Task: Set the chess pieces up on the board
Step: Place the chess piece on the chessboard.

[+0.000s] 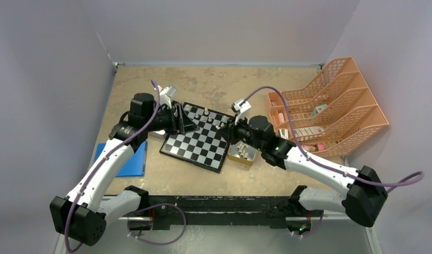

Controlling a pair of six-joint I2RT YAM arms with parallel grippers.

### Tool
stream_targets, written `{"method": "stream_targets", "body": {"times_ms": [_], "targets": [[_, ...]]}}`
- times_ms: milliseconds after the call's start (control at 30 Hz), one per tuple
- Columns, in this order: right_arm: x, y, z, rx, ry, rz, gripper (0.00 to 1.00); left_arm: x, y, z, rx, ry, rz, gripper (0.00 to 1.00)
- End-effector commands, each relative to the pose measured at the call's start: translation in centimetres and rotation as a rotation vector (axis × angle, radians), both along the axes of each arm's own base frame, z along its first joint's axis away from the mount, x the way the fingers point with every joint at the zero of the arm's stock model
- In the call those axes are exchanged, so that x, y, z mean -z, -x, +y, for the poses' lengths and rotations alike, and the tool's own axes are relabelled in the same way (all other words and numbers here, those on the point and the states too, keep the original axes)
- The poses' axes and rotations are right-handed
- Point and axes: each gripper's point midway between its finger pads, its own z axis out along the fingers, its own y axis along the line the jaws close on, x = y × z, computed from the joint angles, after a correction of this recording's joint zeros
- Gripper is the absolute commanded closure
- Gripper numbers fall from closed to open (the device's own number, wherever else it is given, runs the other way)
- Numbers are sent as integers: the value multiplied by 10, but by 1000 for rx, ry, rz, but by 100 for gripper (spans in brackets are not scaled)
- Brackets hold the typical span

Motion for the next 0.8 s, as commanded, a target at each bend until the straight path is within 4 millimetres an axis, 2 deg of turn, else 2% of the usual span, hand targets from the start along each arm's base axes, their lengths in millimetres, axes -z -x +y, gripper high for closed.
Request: {"method": "stream_targets", "body": {"times_ms": [0, 100, 233, 433, 600, 767], "targets": [[-62, 19, 22, -161, -191, -209, 87, -45, 6, -17, 120, 159, -31, 43], [-78, 28, 21, -185, -229, -275, 87, -49, 10, -22, 174, 182, -8, 50], [-85, 34, 22, -210, -249, -306, 86, -47, 15, -29, 241, 214, 24, 52], [-77, 34, 35, -237, -228, -276, 86, -46, 13, -34, 284, 237, 33, 54], [-76, 34, 42, -239, -230, -269, 86, -44, 7, -35, 273, 236, 30, 49], [-78, 34, 43, -243, -230, -279, 86, -36, 4, -38, 294, 244, 62, 58]]}}
